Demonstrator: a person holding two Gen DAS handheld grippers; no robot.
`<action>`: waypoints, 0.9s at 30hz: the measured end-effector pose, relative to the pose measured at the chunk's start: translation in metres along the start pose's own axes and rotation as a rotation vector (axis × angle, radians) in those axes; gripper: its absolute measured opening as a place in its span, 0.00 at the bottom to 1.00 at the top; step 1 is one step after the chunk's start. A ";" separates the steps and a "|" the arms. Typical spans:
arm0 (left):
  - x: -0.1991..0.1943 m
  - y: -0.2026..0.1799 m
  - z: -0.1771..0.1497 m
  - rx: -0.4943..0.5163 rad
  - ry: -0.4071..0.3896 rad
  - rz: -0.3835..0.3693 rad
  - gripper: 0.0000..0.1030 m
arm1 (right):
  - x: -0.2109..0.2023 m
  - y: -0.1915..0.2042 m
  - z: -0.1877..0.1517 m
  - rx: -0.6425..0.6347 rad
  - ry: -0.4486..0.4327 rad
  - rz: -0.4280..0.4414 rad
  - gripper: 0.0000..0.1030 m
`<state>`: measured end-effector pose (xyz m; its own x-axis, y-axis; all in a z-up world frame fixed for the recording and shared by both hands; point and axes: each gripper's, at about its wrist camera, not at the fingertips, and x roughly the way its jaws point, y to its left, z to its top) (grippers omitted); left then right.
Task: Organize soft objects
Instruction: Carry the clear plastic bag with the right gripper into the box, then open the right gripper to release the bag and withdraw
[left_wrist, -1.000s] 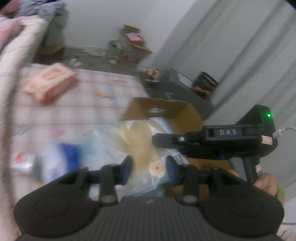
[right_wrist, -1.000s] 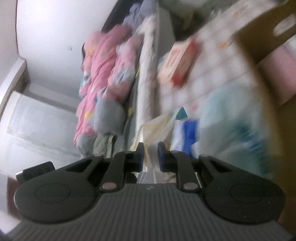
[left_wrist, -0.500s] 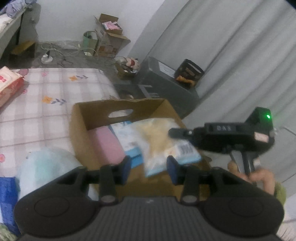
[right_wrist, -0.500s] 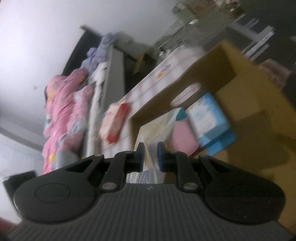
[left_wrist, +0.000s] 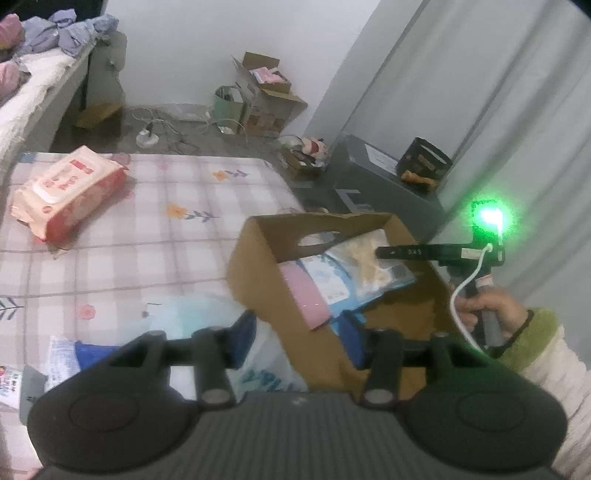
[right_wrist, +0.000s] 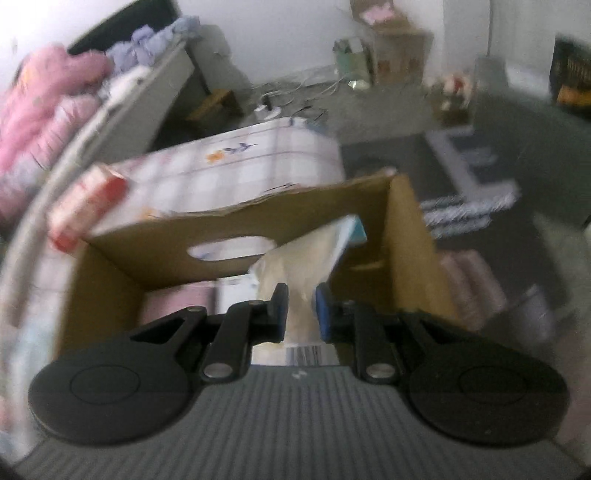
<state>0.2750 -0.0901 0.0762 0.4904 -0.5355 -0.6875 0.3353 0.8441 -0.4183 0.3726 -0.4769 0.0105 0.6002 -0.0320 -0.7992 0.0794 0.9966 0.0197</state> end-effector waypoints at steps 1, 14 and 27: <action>-0.002 0.000 -0.002 0.002 -0.003 0.001 0.49 | 0.000 0.000 0.000 -0.013 -0.004 -0.020 0.19; -0.044 0.029 -0.024 -0.014 -0.086 0.058 0.69 | -0.031 0.001 -0.003 0.104 -0.078 0.031 0.20; -0.095 0.082 -0.047 -0.119 -0.206 0.152 0.83 | 0.023 -0.002 -0.027 0.203 0.035 -0.006 0.20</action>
<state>0.2178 0.0310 0.0793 0.6854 -0.3861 -0.6173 0.1547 0.9057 -0.3948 0.3652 -0.4773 -0.0243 0.5718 -0.0316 -0.8198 0.2437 0.9607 0.1329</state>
